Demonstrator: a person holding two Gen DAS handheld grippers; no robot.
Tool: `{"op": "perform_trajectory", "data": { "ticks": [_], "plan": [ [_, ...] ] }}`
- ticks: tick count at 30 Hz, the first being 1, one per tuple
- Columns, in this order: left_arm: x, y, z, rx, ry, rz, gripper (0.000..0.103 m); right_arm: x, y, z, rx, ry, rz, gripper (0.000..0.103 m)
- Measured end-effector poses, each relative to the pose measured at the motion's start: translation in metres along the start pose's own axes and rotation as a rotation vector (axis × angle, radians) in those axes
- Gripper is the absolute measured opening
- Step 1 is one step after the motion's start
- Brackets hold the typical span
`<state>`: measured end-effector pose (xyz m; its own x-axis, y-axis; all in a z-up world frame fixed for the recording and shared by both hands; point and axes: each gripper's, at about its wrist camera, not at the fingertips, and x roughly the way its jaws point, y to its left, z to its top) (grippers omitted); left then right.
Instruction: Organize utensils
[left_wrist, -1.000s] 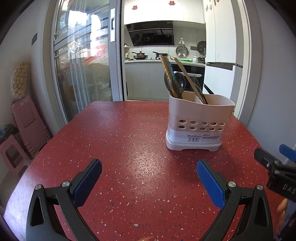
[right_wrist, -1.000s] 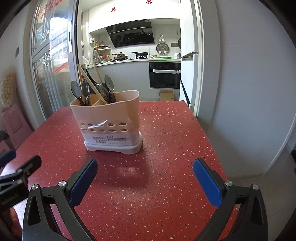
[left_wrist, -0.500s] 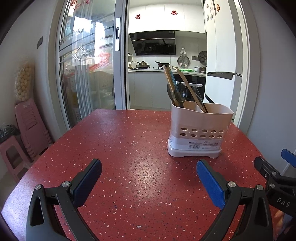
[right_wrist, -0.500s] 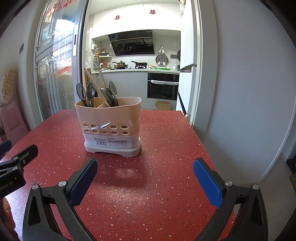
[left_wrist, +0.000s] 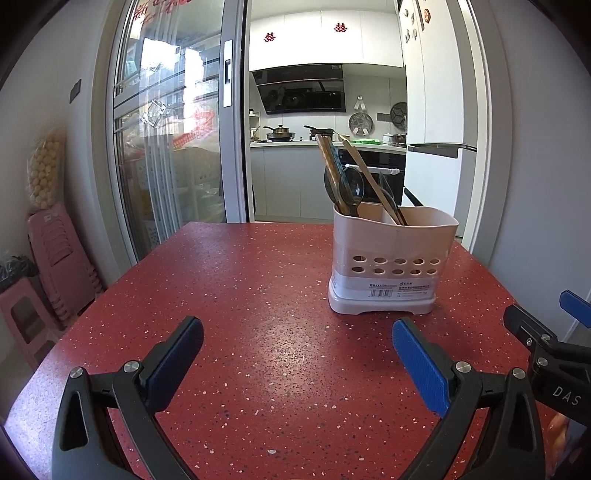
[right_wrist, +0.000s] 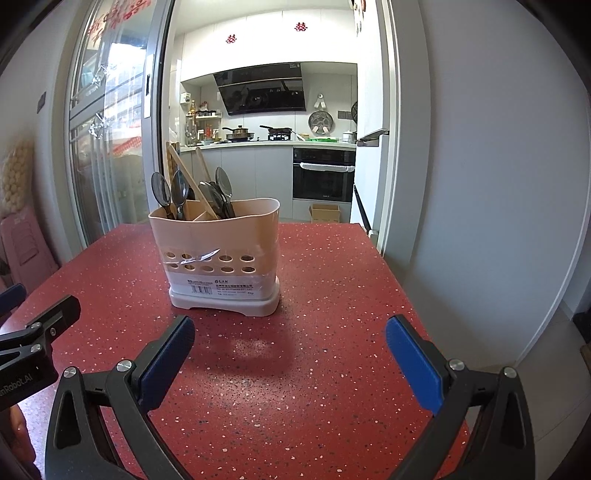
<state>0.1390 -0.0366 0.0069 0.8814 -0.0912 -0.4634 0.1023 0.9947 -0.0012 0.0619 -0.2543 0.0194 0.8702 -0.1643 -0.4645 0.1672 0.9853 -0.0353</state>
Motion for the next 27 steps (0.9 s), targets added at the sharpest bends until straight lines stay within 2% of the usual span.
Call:
{"op": "perform_trajectory", "data": {
  "ticks": [27],
  "plan": [
    [-0.0005, -0.0048, 0.0002, -0.001, 0.012, -0.012, 0.103, -0.0002, -0.0004, 0.0012, 0.009, -0.003, 0.006, 0.103]
  ]
}}
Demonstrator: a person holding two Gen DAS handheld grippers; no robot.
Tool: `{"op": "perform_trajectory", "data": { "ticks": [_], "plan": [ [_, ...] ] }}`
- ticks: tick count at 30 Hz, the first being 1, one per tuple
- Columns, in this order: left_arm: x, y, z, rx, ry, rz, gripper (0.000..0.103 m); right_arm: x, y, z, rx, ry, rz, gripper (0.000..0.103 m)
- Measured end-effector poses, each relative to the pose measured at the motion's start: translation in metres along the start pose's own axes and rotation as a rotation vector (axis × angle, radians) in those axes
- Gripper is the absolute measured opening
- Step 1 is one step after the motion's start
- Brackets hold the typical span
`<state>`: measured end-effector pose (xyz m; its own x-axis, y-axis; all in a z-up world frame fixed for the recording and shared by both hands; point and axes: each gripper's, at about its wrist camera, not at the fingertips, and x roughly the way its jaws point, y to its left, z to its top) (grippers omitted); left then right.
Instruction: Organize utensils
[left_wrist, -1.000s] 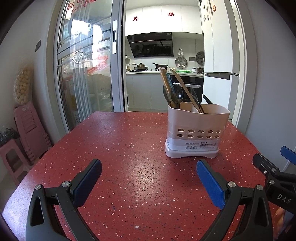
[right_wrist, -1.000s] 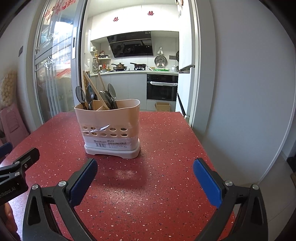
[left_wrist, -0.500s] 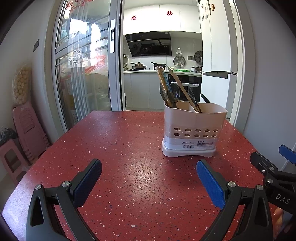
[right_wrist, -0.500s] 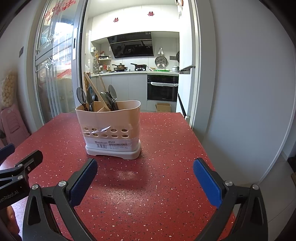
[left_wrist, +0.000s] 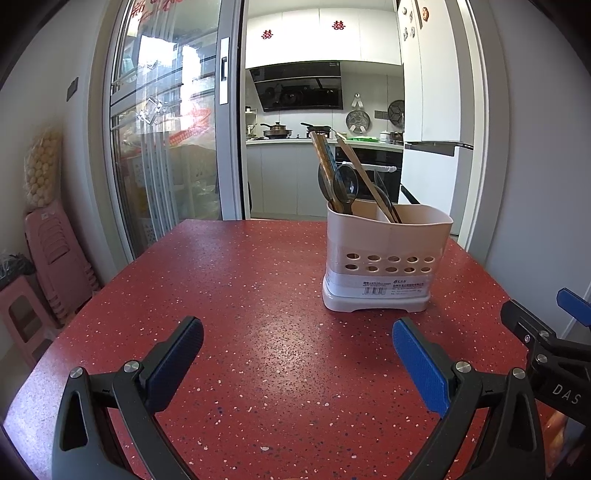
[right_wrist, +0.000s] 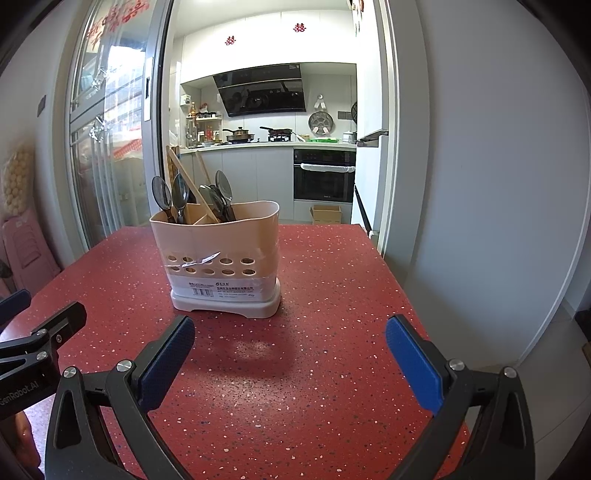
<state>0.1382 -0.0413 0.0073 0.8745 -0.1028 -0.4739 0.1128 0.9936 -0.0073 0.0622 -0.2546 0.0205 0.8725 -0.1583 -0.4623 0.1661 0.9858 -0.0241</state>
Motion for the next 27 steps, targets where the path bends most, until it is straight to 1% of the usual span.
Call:
{"op": "perform_trajectory", "data": {
  "ticks": [27],
  "plan": [
    [-0.0036, -0.0028, 0.0007, 0.002, 0.001, -0.008, 0.103, -0.0032, -0.0003, 0.0001, 0.011, -0.001, 0.002, 0.103]
  ]
}}
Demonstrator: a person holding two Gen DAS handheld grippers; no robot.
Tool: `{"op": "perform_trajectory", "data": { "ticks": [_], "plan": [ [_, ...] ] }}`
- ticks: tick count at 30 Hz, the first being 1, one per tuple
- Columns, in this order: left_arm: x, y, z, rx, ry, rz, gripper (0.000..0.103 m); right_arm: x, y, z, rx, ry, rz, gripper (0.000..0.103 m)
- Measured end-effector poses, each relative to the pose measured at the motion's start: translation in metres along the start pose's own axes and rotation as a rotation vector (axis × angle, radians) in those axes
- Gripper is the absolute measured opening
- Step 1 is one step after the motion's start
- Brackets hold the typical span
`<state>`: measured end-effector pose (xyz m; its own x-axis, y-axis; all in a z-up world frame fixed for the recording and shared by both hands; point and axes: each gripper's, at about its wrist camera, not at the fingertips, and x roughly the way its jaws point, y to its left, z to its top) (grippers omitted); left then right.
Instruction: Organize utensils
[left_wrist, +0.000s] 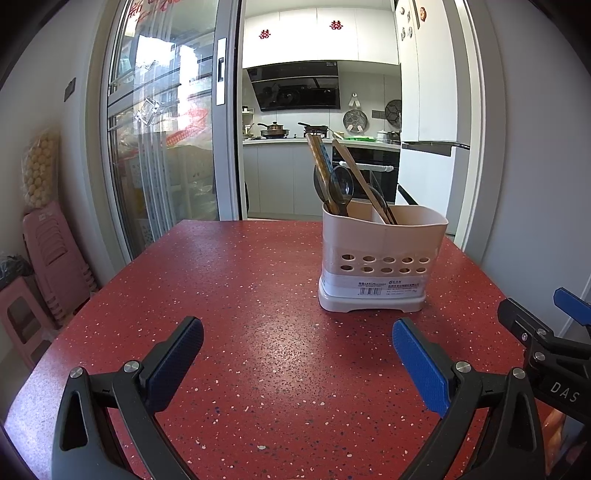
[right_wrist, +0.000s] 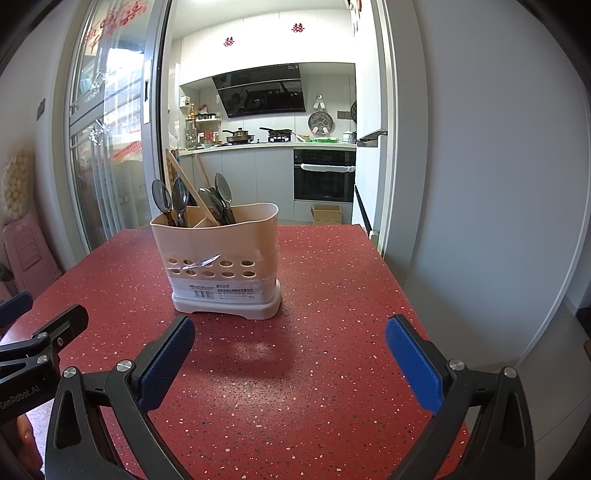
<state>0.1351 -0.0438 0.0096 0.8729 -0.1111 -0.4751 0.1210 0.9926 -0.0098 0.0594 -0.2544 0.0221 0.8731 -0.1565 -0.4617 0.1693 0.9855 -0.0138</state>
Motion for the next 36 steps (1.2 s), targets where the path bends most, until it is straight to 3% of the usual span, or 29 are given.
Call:
{"op": "perform_trajectory", "data": {
  "ticks": [36],
  "plan": [
    [-0.0017, -0.0022, 0.0026, -0.004, -0.001, 0.0, 0.103, -0.0049, 0.0014, 0.0036, -0.005, -0.008, -0.001, 0.103]
  ]
}}
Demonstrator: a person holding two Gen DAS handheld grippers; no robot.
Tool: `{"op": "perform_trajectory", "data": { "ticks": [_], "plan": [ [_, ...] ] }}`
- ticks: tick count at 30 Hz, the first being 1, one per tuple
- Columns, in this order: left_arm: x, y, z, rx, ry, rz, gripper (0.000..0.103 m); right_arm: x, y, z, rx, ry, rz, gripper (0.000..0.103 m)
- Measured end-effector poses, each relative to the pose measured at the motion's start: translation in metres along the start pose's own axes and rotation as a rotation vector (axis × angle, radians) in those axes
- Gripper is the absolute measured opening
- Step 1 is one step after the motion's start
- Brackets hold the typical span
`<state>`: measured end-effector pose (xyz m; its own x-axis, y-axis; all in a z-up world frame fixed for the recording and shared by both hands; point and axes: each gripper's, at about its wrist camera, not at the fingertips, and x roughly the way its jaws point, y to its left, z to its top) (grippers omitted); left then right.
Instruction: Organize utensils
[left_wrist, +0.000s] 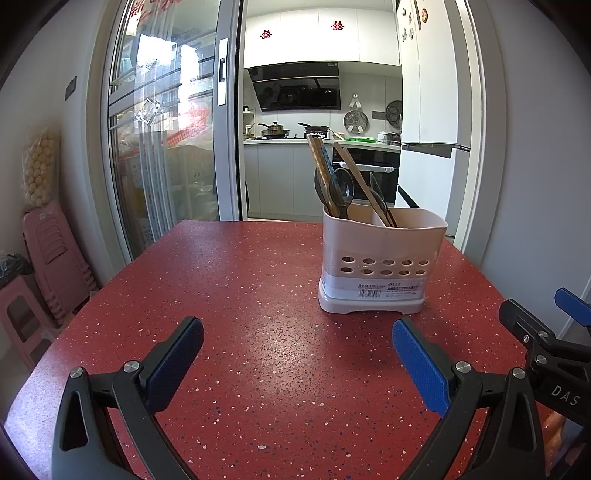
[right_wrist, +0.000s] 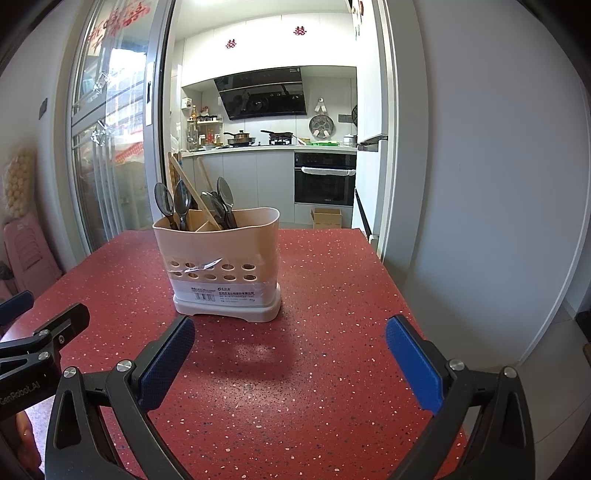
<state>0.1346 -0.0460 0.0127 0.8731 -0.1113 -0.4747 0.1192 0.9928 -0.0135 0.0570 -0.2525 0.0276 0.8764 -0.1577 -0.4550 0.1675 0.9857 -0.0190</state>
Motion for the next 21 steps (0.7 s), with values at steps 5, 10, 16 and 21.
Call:
{"op": "perform_trajectory", "data": {
  "ticks": [5, 10, 16, 21],
  "plan": [
    [-0.0002, 0.0, -0.0001, -0.002, 0.002, 0.001, 0.103, -0.0003, 0.0002, 0.0004, -0.001, -0.001, 0.001, 0.103],
    [-0.0004, -0.0009, -0.0002, 0.002, 0.004, -0.001, 0.103, -0.0005, 0.0006, 0.0007, 0.0, -0.001, 0.001, 0.103],
    [0.0001, -0.001, -0.0002, 0.001, 0.007, -0.003, 0.103, -0.0005, 0.0004, 0.0003, -0.001, -0.002, 0.001, 0.103],
    [-0.0001, -0.0011, -0.0005, 0.002, 0.008, -0.002, 0.103, -0.0018, 0.0015, 0.0014, -0.002, -0.003, 0.004, 0.103]
  ]
}}
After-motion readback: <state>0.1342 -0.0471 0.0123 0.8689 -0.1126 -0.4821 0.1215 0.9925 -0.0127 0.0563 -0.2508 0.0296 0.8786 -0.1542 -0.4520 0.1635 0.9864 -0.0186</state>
